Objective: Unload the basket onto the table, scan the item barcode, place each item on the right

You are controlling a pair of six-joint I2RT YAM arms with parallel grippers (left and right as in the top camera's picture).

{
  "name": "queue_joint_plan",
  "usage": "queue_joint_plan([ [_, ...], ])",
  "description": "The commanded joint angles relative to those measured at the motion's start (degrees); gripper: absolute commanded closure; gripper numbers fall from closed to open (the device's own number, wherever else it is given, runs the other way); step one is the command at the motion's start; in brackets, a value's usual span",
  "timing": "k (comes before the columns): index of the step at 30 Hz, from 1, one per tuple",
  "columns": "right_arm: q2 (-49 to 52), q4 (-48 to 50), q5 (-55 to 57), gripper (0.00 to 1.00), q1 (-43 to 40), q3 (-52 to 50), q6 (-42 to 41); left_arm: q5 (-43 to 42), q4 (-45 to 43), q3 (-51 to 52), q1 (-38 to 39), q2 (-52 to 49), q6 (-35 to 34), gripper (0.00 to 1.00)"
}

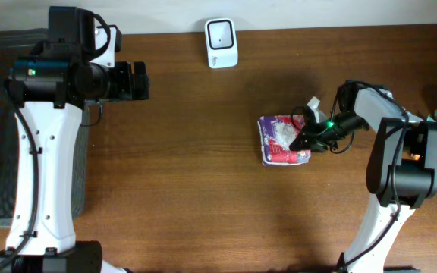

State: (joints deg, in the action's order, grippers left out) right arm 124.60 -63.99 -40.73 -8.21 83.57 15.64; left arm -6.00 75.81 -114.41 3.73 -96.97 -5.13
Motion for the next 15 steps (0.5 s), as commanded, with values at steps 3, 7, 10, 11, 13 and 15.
queue_joint_plan([
  [3, -5.4, -3.6, 13.7, 0.96, 2.0, 9.5, -14.6, -0.6, -0.1, -0.1, -0.2, 0.9, 0.5, 0.01],
  [7, -10.7, -11.2, 49.5, 0.96, 9.5, 18.1, -34.9, -0.6, -0.1, -0.1, -0.2, 0.9, 0.5, 0.01],
  [10, -10.6, -13.4, 67.5, 0.96, 17.1, 17.8, -43.1, -0.6, -0.1, -0.1, -0.2, 0.9, 0.5, 0.01],
  [11, -10.4, -13.5, 70.2, 0.96, 18.5, 16.9, -43.6, -0.6, -0.1, -0.1, -0.2, 0.9, 0.5, 0.01],
  [13, -9.5, -12.7, 74.6, 0.96, 22.5, 13.7, -46.2, -0.6, -0.1, -0.1, -0.2, 0.9, 0.5, 0.01],
  [15, -7.5, -11.8, 73.3, 0.96, 25.5, 12.1, -46.2, -0.6, -0.1, -0.1, -0.2, 0.9, 0.5, 0.01],
])
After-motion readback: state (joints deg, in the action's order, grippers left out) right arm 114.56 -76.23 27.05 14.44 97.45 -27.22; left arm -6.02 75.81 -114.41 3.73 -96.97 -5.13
